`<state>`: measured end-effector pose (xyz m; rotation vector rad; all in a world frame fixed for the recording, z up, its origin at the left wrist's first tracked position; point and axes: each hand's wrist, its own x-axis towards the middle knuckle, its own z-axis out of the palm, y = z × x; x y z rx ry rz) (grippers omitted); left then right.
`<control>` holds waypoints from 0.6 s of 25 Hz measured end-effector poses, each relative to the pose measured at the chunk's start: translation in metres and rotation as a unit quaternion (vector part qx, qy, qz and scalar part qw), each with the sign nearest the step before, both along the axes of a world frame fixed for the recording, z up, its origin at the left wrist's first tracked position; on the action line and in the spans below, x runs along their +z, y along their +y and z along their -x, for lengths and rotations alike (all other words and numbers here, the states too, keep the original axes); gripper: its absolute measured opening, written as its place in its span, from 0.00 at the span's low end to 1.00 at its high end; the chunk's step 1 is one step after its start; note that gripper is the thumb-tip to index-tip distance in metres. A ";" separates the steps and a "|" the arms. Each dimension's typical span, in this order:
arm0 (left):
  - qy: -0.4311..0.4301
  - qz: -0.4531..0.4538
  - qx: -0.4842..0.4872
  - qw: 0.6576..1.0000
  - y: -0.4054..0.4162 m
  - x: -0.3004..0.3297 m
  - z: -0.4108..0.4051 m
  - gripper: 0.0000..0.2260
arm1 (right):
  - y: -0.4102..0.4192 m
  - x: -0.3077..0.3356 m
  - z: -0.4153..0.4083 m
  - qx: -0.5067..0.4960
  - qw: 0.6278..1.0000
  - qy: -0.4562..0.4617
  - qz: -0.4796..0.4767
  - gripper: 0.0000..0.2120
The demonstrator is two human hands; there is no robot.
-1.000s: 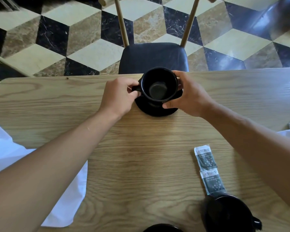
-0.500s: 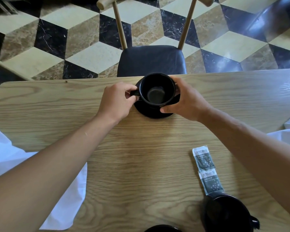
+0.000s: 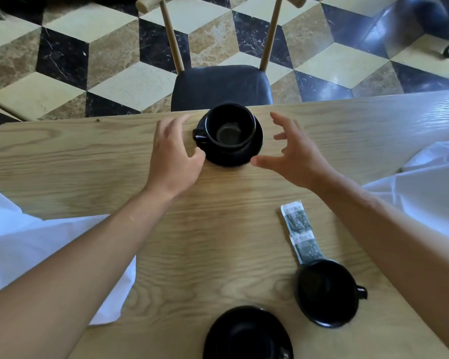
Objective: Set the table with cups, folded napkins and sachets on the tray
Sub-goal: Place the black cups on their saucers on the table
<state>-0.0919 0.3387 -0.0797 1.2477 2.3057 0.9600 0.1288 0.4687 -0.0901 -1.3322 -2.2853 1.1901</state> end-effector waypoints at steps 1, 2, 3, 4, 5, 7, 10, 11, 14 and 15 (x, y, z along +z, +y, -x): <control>-0.005 -0.009 0.009 1.000 -0.009 0.006 -0.012 0.27 | -0.012 0.006 -0.014 -0.015 1.000 -0.002 0.001 0.50; -0.015 -0.018 0.019 1.000 -0.016 0.012 -0.025 0.26 | -0.024 0.013 -0.028 -0.027 1.000 -0.008 0.004 0.48; -0.034 -0.021 0.024 0.999 -0.023 0.016 -0.040 0.25 | -0.036 0.018 -0.042 -0.037 0.999 -0.018 0.010 0.44; -0.060 -0.014 0.020 0.998 -0.032 0.021 -0.058 0.24 | -0.051 0.022 -0.059 -0.049 0.998 -0.029 0.019 0.40; -0.087 -0.001 0.005 0.996 -0.042 0.023 -0.076 0.23 | -0.064 0.026 -0.075 -0.063 0.997 -0.040 0.024 0.35; -0.126 0.032 -0.049 0.990 -0.063 0.023 -0.113 0.23 | -0.087 0.030 -0.106 -0.093 0.994 -0.056 0.024 0.23; -0.120 0.074 -0.149 0.979 -0.102 0.016 -0.165 0.32 | -0.118 0.028 -0.158 -0.128 0.990 -0.056 0.015 0.11; -0.109 0.092 -0.184 0.973 -0.113 0.013 -0.178 0.36 | -0.128 0.025 -0.175 -0.140 0.988 -0.055 0.020 0.12; -0.097 0.156 -0.283 0.941 -0.134 0.002 -0.212 0.49 | -0.149 0.013 -0.216 -0.137 0.984 -0.085 0.073 0.15; -0.086 0.172 -0.306 0.932 -0.137 -0.003 -0.221 0.52 | -0.154 0.008 -0.224 -0.120 0.985 -0.089 0.086 0.15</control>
